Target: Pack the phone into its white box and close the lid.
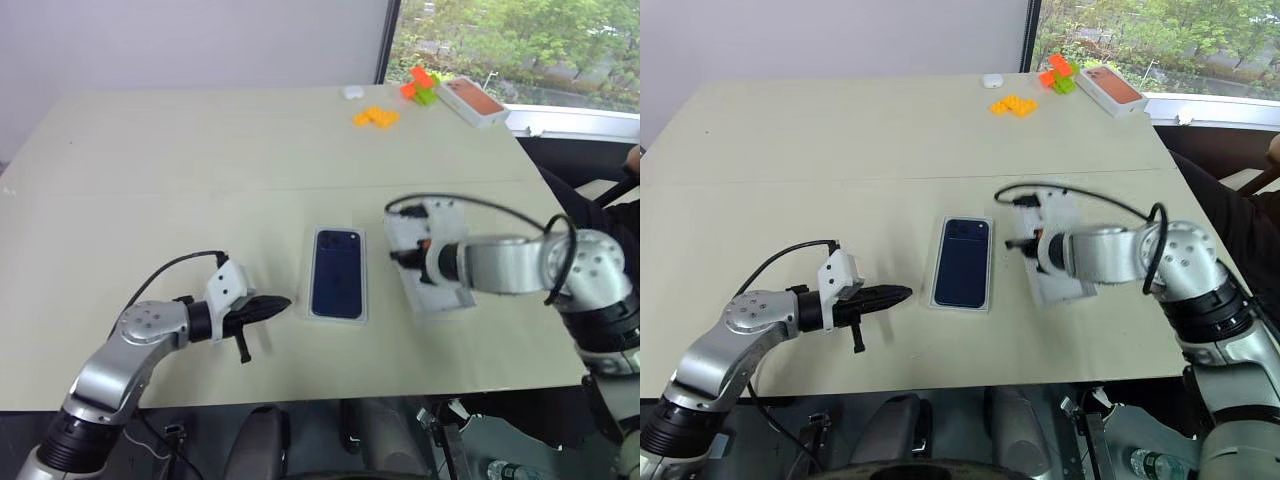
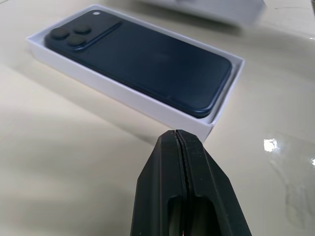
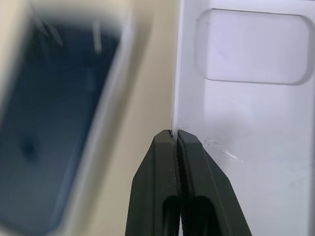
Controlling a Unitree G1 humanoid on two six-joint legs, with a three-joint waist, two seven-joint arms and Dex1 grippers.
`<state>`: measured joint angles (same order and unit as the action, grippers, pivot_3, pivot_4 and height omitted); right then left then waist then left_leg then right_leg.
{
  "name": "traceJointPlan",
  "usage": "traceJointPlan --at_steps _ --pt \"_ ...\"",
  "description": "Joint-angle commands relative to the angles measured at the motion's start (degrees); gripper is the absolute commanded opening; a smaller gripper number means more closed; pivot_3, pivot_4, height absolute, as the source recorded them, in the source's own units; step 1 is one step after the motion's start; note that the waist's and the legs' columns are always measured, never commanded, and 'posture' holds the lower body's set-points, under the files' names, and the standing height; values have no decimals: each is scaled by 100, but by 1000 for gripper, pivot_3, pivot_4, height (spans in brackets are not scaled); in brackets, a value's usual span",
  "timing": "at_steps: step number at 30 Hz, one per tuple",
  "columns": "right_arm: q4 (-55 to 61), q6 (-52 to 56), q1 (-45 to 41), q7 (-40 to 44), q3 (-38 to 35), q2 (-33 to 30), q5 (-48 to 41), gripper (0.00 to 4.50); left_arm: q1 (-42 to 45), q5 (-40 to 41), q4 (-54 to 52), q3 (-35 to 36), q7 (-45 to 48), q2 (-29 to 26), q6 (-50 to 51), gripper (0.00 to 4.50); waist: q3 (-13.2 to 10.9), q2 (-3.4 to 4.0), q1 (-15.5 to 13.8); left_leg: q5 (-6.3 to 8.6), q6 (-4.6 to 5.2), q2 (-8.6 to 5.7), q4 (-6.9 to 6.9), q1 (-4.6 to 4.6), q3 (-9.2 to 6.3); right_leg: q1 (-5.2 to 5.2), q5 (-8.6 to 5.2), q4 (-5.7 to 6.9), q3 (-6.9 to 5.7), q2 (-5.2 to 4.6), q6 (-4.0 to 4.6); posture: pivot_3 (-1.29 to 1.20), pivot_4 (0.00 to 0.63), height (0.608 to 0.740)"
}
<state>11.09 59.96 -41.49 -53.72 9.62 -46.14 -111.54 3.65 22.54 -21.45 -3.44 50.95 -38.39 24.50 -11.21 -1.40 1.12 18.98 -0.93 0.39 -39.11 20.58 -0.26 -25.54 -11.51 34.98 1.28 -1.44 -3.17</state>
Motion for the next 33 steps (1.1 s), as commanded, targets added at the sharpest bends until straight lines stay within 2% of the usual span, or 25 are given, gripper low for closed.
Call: traceJointPlan --at_steps 1,2,5,9,13,16,20,26,32,33 --pt "507 -573 -287 1199 -870 423 -110 50 2 35 124 386 -66 -54 -153 0 -1 2 -5 2 4 3 2 -1 0 -1 4 0 -1 4 -6 0 150 740" --pt "551 -582 -283 1347 -924 477 -128 50 3 32 160 429 -68 -57 -169 0 -1 2 -12 3 5 8 3 -1 -2 -1 10 1 -3 7 -15 0 150 740" --pt "742 -929 4 1758 -1291 1826 -146 50 79 31 438 701 -81 -96 -246 0 6 -7 -9 11 20 24 7 -2 -4 0 11 -1 -9 10 -13 0 150 740" --pt "626 -1315 280 1229 -1585 3574 -146 50 233 -24 689 835 -84 -146 -346 0 1 3 -1 12 22 32 10 5 -1 -13 13 9 -7 7 -10 0 150 740" --pt "383 -1375 608 646 -1601 4773 -146 50 305 -38 803 880 -72 -181 -399 0 10 7 -18 9 17 27 -12 78 3 -88 23 24 -12 -7 0 0 150 740" --pt "297 -1164 823 513 -1600 5269 -146 50 306 -47 841 907 -68 -208 -413 0 9 9 -1 7 13 23 -7 92 6 -102 28 24 -14 -17 6 0 150 740" --pt "-74 -804 1107 461 -1493 5374 -146 50 299 -50 844 916 -69 -228 -425 0 9 9 4 8 13 21 -3 95 6 -106 28 23 -19 -24 6 0 150 740" --pt "-603 -561 1253 518 -1442 5050 -146 50 287 -36 698 868 -125 -190 -347 0 8 11 11 8 14 21 -4 88 6 -104 29 27 -18 -16 8 0 150 740" --pt "-664 -608 1236 442 -1411 4879 -146 50 318 -46 657 794 -152 -147 -340 0 10 11 14 7 14 23 -5 81 5 -101 29 34 -18 -8 8 0 150 740" --pt "-617 -596 1216 500 -1417 4831 -146 304 337 -37 645 769 -152 -127 -329 0 10 11 13 7 14 23 -6 81 6 -101 29 34 -18 -7 8 0 150 740"
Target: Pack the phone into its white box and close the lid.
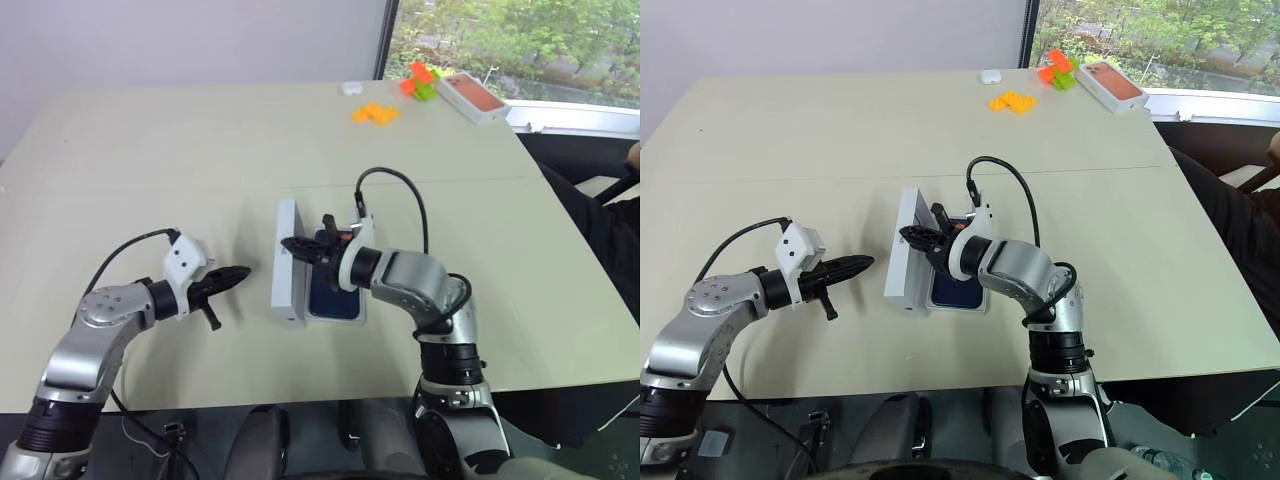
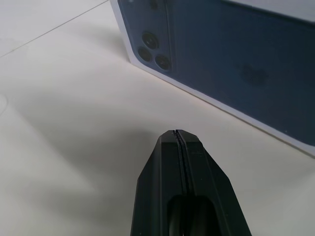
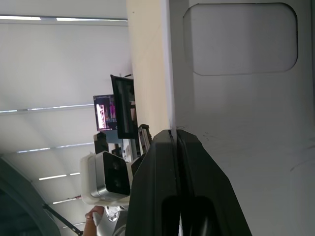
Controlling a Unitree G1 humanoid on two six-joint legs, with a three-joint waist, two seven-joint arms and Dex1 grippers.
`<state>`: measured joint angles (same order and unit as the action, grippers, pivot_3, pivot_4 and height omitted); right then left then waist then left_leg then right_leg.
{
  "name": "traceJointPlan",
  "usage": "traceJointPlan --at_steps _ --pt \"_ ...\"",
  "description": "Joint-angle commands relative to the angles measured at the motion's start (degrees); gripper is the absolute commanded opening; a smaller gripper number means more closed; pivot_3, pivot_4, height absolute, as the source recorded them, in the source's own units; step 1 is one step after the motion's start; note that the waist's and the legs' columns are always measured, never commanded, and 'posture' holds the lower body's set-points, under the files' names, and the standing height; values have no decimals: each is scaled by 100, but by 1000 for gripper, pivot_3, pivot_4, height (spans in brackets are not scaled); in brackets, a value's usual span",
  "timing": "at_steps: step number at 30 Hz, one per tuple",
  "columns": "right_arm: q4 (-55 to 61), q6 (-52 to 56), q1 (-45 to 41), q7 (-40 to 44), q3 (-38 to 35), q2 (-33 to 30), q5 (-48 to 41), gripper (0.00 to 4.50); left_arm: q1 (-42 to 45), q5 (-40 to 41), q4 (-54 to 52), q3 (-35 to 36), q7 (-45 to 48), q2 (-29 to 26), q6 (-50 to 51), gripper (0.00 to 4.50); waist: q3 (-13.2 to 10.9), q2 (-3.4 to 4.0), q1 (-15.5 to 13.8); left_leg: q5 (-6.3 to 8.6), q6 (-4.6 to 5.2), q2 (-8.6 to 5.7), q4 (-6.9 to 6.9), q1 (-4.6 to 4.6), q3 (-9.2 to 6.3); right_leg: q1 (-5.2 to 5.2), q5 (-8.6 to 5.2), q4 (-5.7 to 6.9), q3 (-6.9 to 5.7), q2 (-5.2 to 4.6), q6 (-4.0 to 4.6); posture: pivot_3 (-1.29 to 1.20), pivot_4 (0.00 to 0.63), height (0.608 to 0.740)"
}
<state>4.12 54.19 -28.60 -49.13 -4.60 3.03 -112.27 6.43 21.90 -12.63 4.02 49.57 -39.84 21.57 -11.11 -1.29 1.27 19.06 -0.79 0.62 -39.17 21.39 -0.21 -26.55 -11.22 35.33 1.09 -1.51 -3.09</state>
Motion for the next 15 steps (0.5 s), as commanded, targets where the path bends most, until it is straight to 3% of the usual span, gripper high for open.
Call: traceJointPlan --at_steps 1,2,6,11,15 --pt "163 11 -123 162 8 -210 -73 602 90 34 -254 -23 -16 52 -30 0 0 0 -1 0 0 0 0 0 0 0 0 0 0 0 0 0 150 740" --pt "246 45 -178 282 21 -352 -73 872 119 38 -270 -69 -19 84 -26 0 0 0 -10 0 0 0 -1 1 0 1 0 0 0 0 0 0 150 740" --pt "543 82 -383 762 33 -1014 2 2751 278 48 -373 -281 -43 292 34 0 0 -1 -19 0 0 -9 -5 4 3 2 0 -2 1 -5 -1 0 150 740" --pt "885 331 -525 2032 -244 -2365 566 2751 516 16 -589 -657 -244 714 154 0 1 -2 -42 0 0 -14 -4 7 1 7 1 -7 0 -4 -2 0 150 740" --pt "1294 601 -501 3552 -71 -3553 2029 2751 614 -57 -614 -876 -348 918 181 0 2 -3 -28 0 1 -17 -3 5 3 7 0 -9 2 -1 -3 0 150 740"
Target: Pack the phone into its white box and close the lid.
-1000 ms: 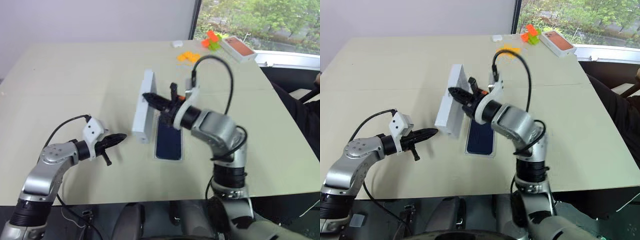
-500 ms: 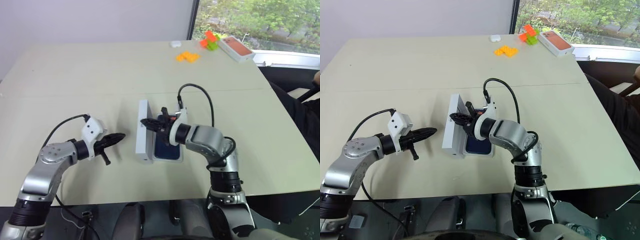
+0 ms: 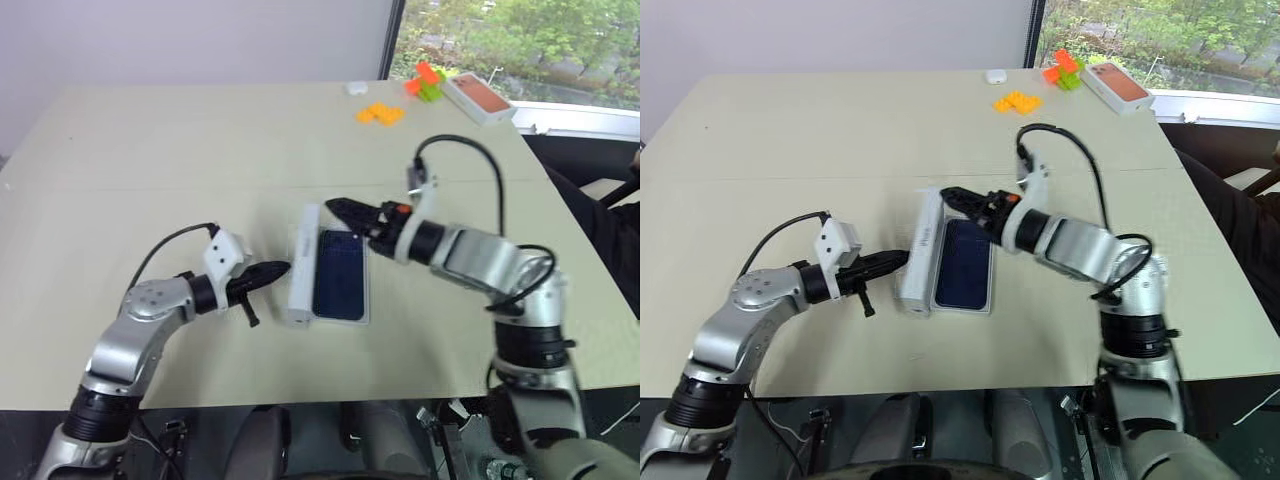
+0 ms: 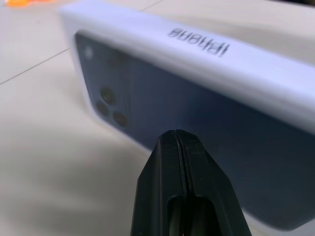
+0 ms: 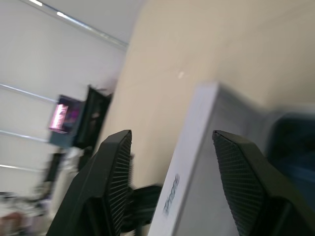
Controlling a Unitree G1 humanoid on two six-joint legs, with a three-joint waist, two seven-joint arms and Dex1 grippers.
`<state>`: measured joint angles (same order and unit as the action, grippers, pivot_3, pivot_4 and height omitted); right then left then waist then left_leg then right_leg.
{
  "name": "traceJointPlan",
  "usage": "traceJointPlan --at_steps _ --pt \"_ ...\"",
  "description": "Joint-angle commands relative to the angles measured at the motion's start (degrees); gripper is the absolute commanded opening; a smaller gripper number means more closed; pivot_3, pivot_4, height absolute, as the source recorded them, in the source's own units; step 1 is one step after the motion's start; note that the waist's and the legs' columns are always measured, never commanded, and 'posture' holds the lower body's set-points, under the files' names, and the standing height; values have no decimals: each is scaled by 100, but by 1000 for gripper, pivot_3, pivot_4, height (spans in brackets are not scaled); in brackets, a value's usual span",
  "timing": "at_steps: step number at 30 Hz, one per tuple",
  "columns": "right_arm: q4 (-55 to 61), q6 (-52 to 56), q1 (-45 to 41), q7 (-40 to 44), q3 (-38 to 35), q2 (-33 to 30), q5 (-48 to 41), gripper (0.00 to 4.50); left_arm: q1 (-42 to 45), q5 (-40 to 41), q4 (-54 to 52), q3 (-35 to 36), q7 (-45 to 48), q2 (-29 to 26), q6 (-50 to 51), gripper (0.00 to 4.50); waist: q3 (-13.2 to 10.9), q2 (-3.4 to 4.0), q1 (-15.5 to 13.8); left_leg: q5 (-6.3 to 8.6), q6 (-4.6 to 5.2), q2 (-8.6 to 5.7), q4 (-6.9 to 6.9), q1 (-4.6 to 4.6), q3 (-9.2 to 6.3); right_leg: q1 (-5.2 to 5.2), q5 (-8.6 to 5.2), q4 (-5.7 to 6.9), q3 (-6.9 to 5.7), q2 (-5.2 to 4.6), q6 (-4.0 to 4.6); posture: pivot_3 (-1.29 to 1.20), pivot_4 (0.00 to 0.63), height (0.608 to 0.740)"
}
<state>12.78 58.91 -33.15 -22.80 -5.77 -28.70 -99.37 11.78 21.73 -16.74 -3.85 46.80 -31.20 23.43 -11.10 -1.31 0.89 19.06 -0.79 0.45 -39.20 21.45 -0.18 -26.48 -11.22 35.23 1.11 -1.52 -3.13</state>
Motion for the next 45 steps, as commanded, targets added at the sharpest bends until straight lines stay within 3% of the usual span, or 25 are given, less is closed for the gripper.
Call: traceJointPlan --at_steps 1,8,13,19,31,34,38,45 --pt "492 114 -17 1209 84 -532 989 2751 95 -44 -205 -113 -83 79 -1 0 0 0 18 0 0 1 0 -1 1 -1 0 1 0 2 0 0 150 740" --pt "1103 -192 365 3275 550 -1670 3072 2751 293 -130 -142 -397 -84 179 35 0 1 0 -12 -1 1 15 -6 -7 -3 4 0 3 5 36 1 0 150 740" --pt "1252 -495 555 4047 853 -1849 4112 2751 494 -157 -52 -495 -164 381 9 0 1 -1 -14 -1 1 15 -10 -10 1 6 0 3 12 39 1 0 150 740" --pt "1352 -774 696 4512 967 -1787 4999 2751 642 307 -147 311 -758 664 318 0 1 -2 -11 -1 0 16 -10 -10 -1 6 0 4 12 40 1 0 150 740" --pt "1105 -1563 530 5178 1634 -1672 6984 2751 -185 1407 -854 1878 -1758 93 2588 0 2 -3 -6 -3 -3 16 -16 -14 -1 7 1 12 11 39 2 0 150 740" --pt "968 -1578 439 5410 1685 -1543 7117 1877 -380 1335 -964 1638 -1841 -136 2925 0 2 -2 -9 -3 -4 15 -15 -16 -1 6 1 16 12 39 2 0 150 740" --pt "860 -1658 324 5626 1921 -1485 7528 21 -514 1123 -1104 1211 -1913 -199 2939 0 2 -3 -31 -9 -13 12 -16 -18 -3 7 1 21 11 37 4 0 150 740" --pt "808 -1714 276 5887 2369 -1428 8210 21 -131 1158 -1100 732 -2296 117 3530 0 3 -4 -21 -12 -19 7 -17 -20 -4 9 4 26 11 34 8 0 150 740"
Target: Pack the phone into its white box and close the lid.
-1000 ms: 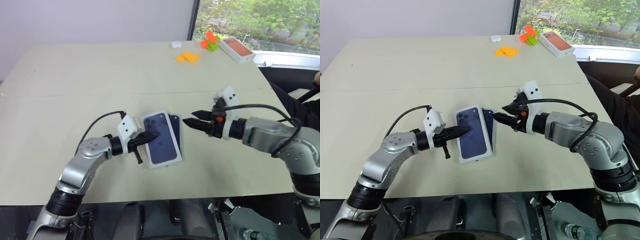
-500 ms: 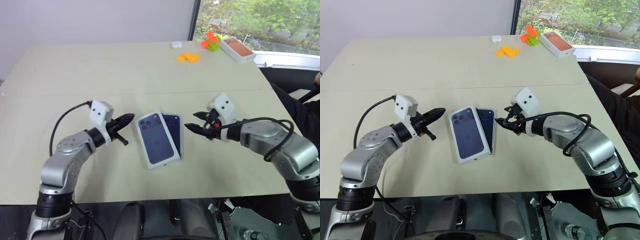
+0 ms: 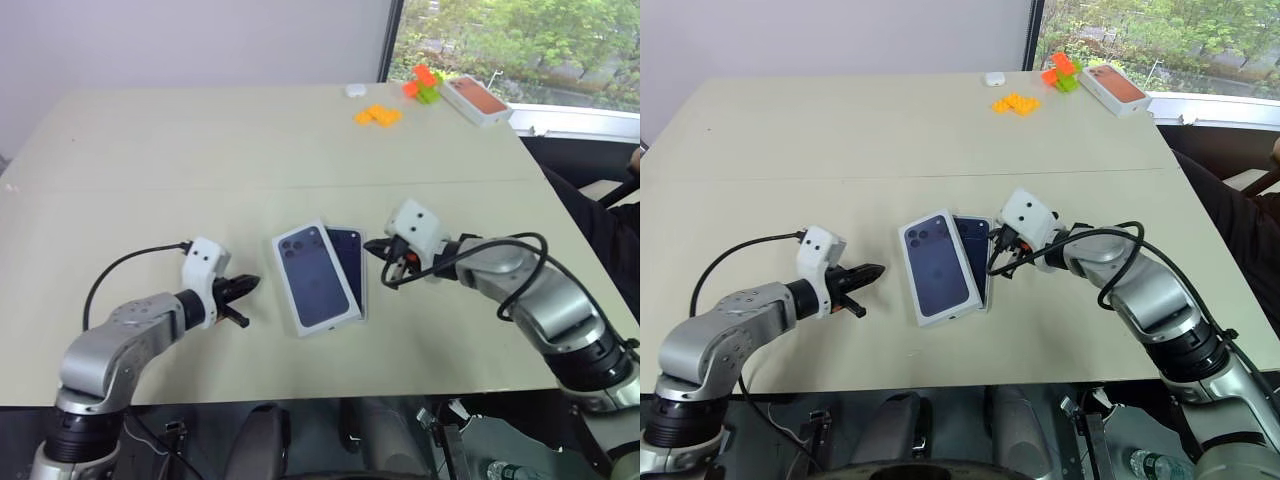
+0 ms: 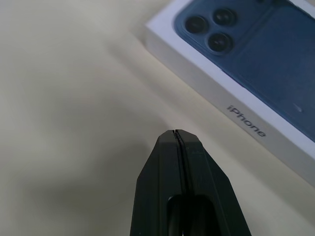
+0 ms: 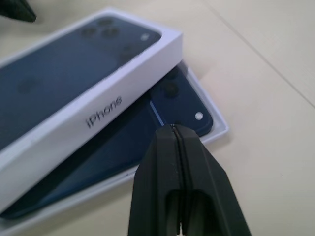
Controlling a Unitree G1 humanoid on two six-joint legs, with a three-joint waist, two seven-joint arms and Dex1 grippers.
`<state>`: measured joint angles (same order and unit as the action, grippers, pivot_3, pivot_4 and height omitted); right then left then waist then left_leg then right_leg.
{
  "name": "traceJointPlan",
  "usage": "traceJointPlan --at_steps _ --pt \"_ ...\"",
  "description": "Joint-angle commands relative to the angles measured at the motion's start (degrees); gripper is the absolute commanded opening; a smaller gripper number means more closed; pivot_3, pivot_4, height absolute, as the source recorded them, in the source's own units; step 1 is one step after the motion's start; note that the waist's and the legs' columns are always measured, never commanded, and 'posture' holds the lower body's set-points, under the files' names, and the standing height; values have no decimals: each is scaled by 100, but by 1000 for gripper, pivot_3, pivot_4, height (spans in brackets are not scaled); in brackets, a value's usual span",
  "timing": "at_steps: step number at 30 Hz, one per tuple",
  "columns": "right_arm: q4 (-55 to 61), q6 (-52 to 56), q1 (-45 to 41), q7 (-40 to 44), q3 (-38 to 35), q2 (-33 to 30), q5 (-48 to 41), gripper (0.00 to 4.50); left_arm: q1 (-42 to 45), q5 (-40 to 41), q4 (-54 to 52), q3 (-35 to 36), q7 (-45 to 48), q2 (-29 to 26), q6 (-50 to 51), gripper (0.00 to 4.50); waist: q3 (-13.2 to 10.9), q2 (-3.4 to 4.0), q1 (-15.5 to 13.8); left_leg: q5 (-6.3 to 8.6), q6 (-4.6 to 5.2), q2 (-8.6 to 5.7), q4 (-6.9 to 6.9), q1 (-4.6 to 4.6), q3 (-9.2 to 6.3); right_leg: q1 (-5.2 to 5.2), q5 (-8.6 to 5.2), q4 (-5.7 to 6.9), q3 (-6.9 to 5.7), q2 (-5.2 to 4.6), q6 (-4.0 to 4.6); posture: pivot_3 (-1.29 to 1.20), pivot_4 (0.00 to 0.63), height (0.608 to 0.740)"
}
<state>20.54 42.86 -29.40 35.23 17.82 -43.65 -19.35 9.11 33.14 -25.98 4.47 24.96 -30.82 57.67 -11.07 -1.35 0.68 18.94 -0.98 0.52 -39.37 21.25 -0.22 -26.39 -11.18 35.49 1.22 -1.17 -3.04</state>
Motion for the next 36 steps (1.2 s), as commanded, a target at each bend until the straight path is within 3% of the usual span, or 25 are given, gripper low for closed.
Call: traceJointPlan --at_steps 1,5,22,29,36 --pt "11 -100 -113 118 50 99 268 21 164 -69 -227 -318 -79 30 100 0 0 0 1 0 0 0 0 -1 0 0 0 1 0 0 0 0 150 740" --pt "-94 -13 -189 178 119 310 434 21 366 -240 -173 -698 -294 185 222 0 0 0 8 -1 -2 -1 0 -3 1 0 2 3 2 1 4 0 150 740" --pt "428 515 -35 361 263 718 692 21 923 -563 43 -908 -576 1275 -353 0 1 -1 6 -8 -14 -14 -68 -6 -7 14 8 59 -1 1 16 0 150 740" --pt "477 679 -2 229 64 755 762 21 998 -637 89 -1024 -458 1406 -331 0 -1 -3 27 -7 -13 -11 -62 -84 -6 88 7 51 1 14 17 0 150 740" --pt "312 667 -9 94 -6 858 902 21 1034 -712 178 -1089 -427 1417 -327 0 -1 -3 31 -7 -13 -5 -61 -90 -8 92 0 51 1 23 9 0 150 740"
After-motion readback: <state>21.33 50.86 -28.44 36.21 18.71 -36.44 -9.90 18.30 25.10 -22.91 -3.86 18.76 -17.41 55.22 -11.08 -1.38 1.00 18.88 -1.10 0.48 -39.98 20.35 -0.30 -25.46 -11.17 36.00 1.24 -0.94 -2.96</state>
